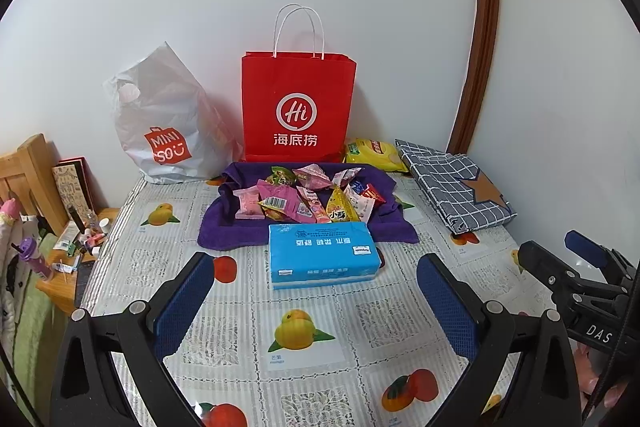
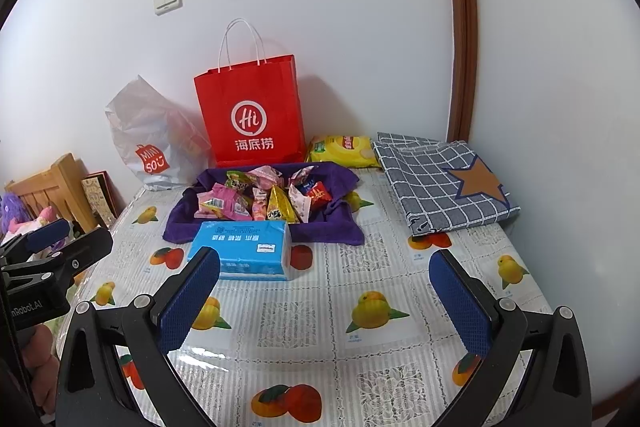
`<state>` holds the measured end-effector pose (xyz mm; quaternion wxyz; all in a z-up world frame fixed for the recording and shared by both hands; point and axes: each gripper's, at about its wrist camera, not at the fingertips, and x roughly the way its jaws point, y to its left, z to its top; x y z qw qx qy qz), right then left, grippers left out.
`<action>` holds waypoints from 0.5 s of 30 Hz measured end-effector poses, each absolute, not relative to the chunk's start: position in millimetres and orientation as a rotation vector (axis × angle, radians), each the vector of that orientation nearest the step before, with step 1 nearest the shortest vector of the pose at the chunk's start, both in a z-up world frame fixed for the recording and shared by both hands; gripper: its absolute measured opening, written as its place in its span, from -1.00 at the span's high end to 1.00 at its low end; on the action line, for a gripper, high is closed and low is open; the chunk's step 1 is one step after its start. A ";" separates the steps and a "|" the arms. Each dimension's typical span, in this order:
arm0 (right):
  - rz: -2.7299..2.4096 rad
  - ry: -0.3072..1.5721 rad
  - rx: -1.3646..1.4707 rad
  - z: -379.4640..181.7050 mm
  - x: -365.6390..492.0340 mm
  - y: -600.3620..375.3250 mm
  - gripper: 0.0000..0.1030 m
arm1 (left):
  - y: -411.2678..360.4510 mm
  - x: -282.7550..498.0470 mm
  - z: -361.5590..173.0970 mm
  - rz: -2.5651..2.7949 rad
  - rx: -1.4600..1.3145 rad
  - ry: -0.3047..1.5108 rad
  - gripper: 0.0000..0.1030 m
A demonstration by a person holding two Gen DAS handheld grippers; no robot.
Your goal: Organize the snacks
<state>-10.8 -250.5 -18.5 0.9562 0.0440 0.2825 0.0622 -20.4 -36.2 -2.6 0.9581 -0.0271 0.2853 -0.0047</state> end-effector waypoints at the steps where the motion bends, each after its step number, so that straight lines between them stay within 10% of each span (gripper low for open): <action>1: 0.127 0.573 0.089 -18.3 -11.0 -250.6 -1.00 | -36.0 -20.6 -2.3 -0.009 -0.055 0.576 -0.98; 15: 0.127 0.572 0.090 -18.4 -11.3 -250.0 -1.00 | -36.5 -21.3 -2.3 -0.006 -0.060 0.575 -0.98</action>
